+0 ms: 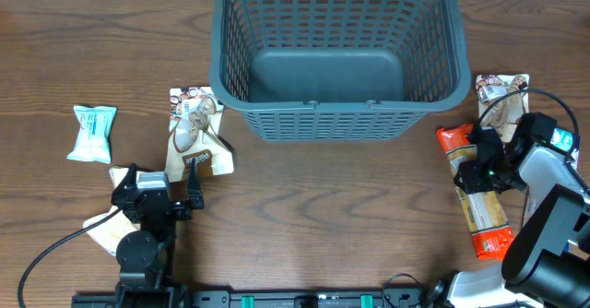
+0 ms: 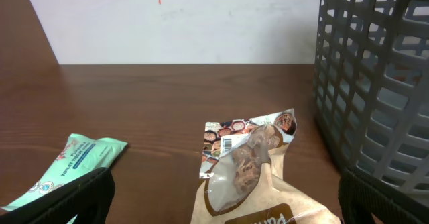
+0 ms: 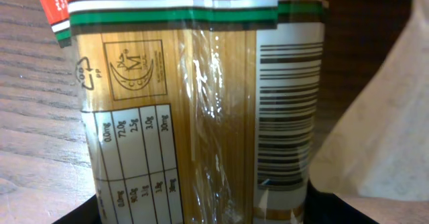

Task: Pack container
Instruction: 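Move the right gripper down and grasp the red-capped spaghetti pack, then lift the spaghetti pack with the right gripper and lower it into the basket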

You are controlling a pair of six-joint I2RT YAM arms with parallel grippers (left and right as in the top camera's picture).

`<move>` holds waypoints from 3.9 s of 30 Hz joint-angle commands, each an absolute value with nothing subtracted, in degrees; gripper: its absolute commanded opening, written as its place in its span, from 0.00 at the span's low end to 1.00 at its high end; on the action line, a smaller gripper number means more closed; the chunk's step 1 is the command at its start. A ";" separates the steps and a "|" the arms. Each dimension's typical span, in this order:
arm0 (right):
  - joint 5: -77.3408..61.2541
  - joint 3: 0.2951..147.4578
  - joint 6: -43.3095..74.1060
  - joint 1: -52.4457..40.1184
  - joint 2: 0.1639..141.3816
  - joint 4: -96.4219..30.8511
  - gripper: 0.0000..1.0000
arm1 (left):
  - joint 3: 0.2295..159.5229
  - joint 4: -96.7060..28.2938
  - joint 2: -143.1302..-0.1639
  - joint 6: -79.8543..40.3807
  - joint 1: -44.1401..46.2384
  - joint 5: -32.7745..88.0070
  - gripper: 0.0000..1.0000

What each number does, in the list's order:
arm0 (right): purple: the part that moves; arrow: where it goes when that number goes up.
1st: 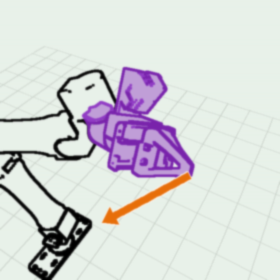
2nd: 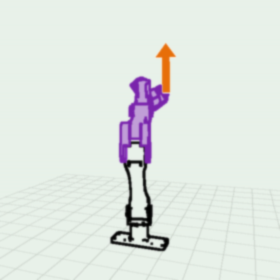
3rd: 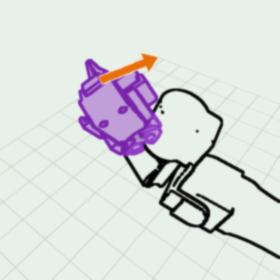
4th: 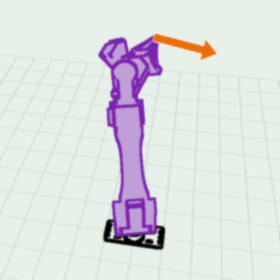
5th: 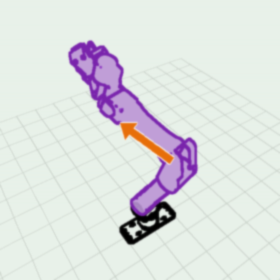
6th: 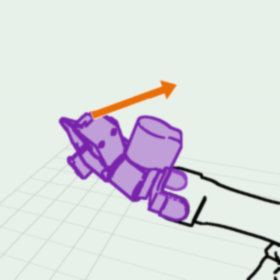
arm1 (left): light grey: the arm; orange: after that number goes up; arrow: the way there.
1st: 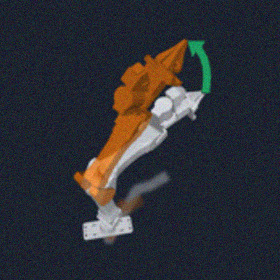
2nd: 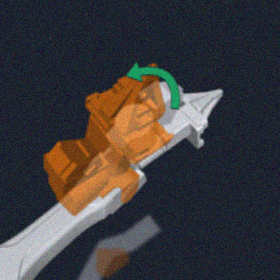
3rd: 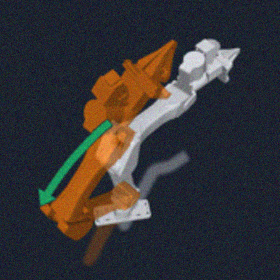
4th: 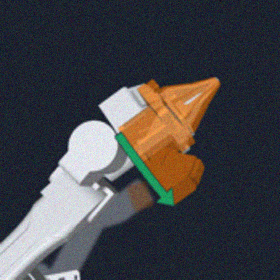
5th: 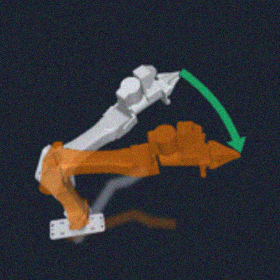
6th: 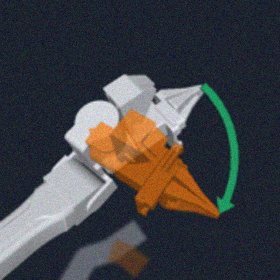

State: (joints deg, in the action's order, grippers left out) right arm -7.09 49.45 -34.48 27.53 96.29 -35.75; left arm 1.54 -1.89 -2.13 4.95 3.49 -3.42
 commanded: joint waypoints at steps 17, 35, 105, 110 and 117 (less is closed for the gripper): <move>-14.00 51.11 -25.21 27.55 98.10 -33.19 0.01 | 0.23 -3.66 -2.13 5.74 3.57 -5.19 0.99; -14.24 66.46 -17.54 27.00 97.47 -39.83 0.01 | 0.23 -3.68 -2.13 5.72 3.57 -5.15 0.99; -26.28 110.85 -41.76 -15.84 100.12 -41.06 0.01 | 0.23 -4.03 -2.13 5.30 3.57 -1.91 0.99; -28.73 110.85 -45.89 -16.97 105.03 -46.44 0.01 | 0.23 -4.03 -2.13 5.30 3.57 -1.91 0.99; -28.77 110.85 -50.74 -17.30 108.18 -54.41 0.01 | 0.23 -4.03 -2.13 5.30 3.57 -1.91 0.99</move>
